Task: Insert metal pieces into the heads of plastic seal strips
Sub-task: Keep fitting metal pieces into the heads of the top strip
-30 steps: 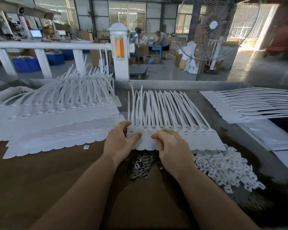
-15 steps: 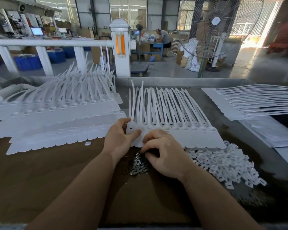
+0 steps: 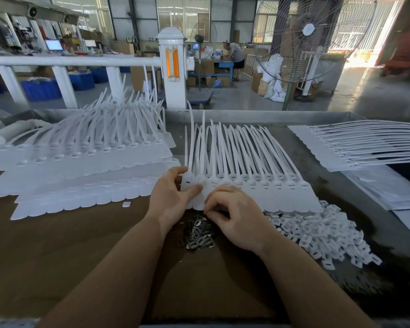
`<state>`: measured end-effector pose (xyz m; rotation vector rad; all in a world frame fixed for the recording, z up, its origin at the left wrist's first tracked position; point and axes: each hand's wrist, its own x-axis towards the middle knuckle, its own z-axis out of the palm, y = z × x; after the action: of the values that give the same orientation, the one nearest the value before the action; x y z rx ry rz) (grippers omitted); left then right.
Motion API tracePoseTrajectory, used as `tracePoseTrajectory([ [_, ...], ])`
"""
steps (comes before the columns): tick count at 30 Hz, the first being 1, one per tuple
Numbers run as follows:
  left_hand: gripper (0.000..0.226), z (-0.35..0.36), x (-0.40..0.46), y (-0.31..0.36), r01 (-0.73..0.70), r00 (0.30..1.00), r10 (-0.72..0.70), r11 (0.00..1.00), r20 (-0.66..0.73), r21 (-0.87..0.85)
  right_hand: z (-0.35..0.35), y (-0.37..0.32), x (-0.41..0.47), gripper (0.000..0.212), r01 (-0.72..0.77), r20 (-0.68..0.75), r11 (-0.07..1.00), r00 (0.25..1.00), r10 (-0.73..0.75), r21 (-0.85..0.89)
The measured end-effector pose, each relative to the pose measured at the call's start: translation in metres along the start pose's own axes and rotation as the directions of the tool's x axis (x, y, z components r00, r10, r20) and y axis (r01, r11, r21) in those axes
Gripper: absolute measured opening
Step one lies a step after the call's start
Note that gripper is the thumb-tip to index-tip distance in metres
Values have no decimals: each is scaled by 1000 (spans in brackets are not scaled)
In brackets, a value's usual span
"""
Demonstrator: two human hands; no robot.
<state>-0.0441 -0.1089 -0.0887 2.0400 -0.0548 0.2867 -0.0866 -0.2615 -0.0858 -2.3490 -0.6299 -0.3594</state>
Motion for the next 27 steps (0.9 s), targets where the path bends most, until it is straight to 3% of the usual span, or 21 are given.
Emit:
tracePoseTrajectory([
  [6, 51, -1, -1, 0, -21, 1000, 21, 1000, -14, -13, 0, 0, -1, 13, -52, -124, 999, 991, 51, -8],
  [13, 47, -1, 1, -1, -1, 1000, 1, 1000, -1, -2, -1, 2, 0, 18, -100, -170, 991, 982, 83, -90],
  [19, 45, -1, 1, 0, -1, 1000, 1, 1000, -9, 31, -2, -2, -2, 13, 34, -30, 998, 999, -36, -59],
  [27, 48, -1, -1, 0, -14, 1000, 15, 997, -15, 73, 0, -2, -3, 14, 55, 75, 989, 996, -45, -138],
])
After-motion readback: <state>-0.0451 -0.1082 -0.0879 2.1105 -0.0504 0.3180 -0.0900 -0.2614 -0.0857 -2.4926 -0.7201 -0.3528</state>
